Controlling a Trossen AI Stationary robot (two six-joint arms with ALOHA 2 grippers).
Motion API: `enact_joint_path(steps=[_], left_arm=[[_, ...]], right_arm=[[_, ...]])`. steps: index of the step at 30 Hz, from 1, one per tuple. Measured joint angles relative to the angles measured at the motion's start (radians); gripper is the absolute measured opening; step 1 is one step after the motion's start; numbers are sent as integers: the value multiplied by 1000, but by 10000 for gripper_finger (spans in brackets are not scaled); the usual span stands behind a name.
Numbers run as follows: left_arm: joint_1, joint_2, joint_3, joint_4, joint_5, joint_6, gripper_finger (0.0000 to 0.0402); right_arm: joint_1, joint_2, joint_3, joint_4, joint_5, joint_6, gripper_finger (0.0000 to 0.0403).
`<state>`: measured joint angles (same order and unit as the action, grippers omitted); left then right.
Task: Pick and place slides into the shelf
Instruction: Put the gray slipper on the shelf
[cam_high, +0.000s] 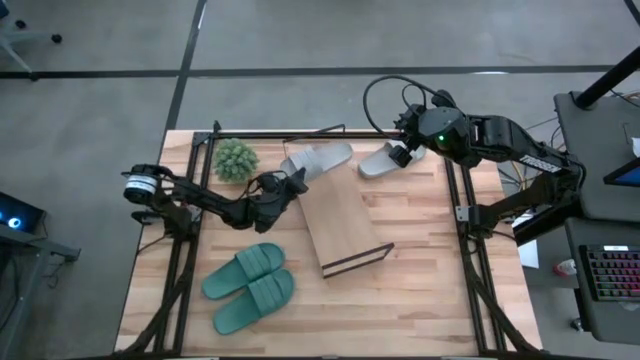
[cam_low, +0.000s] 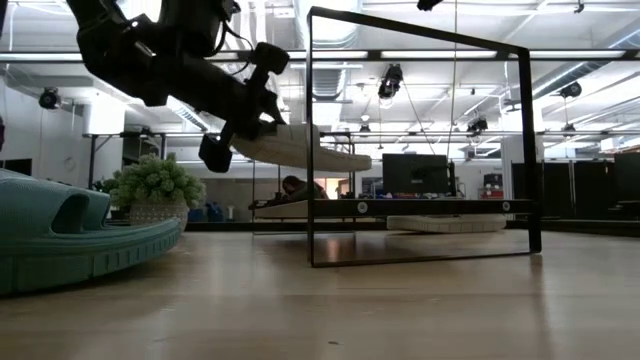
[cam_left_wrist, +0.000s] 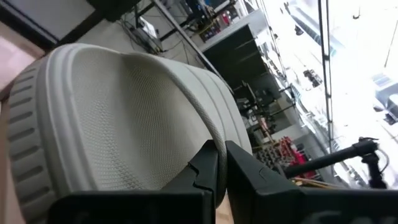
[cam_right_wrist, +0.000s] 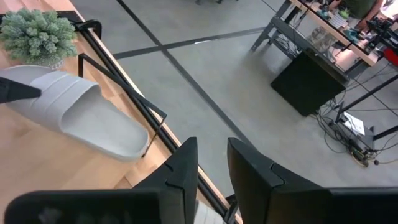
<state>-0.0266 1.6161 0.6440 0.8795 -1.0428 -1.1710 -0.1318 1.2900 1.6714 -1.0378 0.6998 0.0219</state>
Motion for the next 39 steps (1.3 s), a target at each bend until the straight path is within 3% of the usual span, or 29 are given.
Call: enact_joint_path(steps=[7,21,39], left_arm=[[55,0,-11,1,122,27,0],[91,3,-16,-87,145,3,0],[137,3,-61,-70,190,-25,0]], right_arm=[[0,0,0,0,0,0,81],[0,0,0,2,0,0,82],[0,0,0,4,0,-5,84]])
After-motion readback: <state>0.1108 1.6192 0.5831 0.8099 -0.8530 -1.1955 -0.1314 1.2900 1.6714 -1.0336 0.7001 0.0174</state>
